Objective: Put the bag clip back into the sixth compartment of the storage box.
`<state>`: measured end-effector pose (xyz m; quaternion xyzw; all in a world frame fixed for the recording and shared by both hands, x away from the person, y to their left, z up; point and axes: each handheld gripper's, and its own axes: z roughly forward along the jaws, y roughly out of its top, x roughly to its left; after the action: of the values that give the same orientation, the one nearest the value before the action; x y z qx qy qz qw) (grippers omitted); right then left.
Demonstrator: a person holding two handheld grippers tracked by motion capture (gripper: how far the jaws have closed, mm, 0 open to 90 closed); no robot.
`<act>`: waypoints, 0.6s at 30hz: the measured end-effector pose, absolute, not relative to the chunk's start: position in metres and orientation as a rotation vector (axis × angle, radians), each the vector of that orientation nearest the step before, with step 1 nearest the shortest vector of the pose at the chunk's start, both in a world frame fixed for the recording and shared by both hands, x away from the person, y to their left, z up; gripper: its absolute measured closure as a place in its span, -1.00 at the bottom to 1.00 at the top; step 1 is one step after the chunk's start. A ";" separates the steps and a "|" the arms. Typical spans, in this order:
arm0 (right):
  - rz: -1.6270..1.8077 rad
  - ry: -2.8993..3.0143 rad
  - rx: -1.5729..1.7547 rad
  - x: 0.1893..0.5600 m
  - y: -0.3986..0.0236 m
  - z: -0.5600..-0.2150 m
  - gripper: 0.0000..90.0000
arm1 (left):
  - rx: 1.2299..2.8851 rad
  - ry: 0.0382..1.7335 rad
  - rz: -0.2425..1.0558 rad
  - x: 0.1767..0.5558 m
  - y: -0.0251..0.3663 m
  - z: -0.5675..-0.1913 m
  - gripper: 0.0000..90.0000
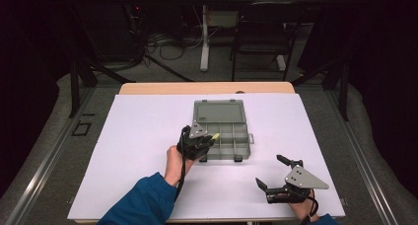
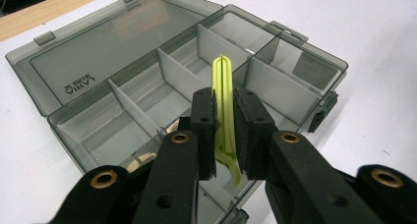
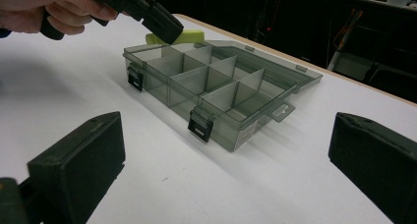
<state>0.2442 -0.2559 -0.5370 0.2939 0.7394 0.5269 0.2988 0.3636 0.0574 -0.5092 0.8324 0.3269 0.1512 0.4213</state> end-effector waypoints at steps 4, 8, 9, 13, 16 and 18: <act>1.400 1.963 0.780 0.244 -0.256 -0.537 -1.00 | 2.082 0.827 0.375 0.364 0.056 -0.511 0.77; 1.400 1.964 0.779 0.244 -0.256 -0.537 -1.00 | 2.075 0.840 0.365 0.365 0.055 -0.514 0.77; 1.399 1.965 0.780 0.244 -0.256 -0.537 -1.00 | 2.077 0.844 0.366 0.366 0.055 -0.514 0.78; 1.399 1.965 0.780 0.244 -0.256 -0.537 -1.00 | 2.071 0.859 0.362 0.366 0.055 -0.515 0.78; 1.399 1.968 0.778 0.244 -0.256 -0.537 -1.00 | 2.077 0.869 0.360 0.367 0.054 -0.517 0.78; 1.400 1.969 0.779 0.244 -0.256 -0.537 -1.00 | 2.078 0.874 0.354 0.367 0.054 -0.518 0.78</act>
<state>0.2442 -0.2556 -0.5372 0.2932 0.7406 0.5265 0.2972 0.3669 0.0541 -0.5176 0.8277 0.3483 0.1411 0.4168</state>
